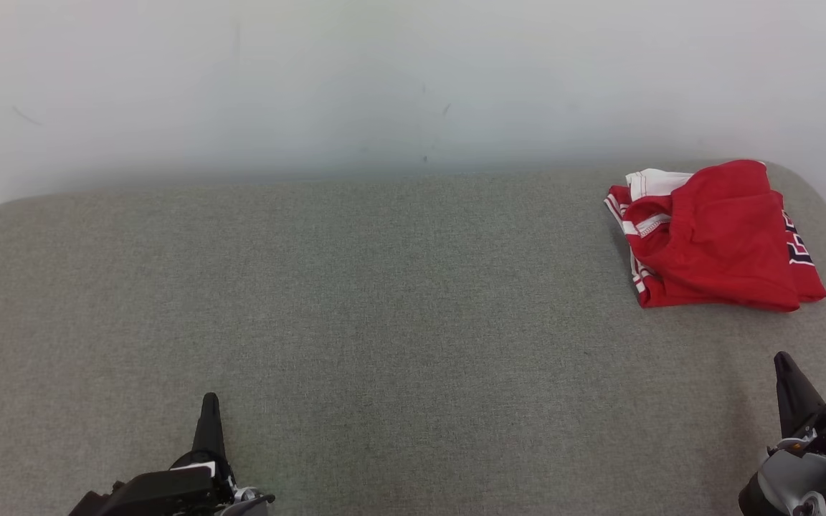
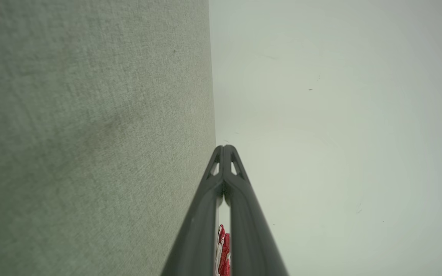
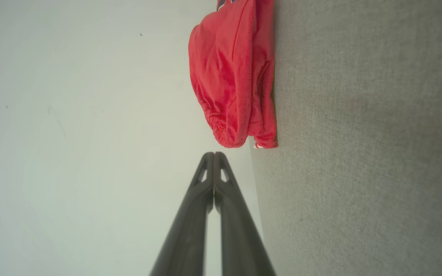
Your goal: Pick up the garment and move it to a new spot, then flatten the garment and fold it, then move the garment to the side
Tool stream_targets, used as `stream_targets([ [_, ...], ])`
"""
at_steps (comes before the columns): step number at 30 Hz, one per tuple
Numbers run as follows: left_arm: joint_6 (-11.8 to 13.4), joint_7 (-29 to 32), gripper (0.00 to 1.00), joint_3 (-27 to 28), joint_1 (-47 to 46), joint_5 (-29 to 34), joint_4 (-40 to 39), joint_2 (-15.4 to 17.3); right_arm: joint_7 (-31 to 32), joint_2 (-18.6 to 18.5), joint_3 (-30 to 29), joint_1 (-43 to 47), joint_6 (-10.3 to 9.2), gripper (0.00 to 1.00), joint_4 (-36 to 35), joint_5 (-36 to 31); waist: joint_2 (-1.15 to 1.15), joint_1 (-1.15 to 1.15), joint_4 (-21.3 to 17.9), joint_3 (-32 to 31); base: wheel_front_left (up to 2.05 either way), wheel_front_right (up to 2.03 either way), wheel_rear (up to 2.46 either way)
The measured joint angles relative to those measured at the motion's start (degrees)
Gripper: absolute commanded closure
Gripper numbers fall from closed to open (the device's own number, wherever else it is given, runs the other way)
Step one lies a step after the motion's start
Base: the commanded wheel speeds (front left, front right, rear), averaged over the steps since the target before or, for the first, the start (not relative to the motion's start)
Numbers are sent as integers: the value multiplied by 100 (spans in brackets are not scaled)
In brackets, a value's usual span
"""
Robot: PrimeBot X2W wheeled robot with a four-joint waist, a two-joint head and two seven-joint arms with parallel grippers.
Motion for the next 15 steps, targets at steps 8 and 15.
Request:
stream_targets([
  [8,0,0,100,0,0,0,0,0,0,1,-4,-1,0,100,0,0,0,0,0,0,0,0,0],
  [15,0,0,100,0,0,0,0,0,1,1,-7,-1,0,100,0,-1,0,0,0,0,0,0,0],
])
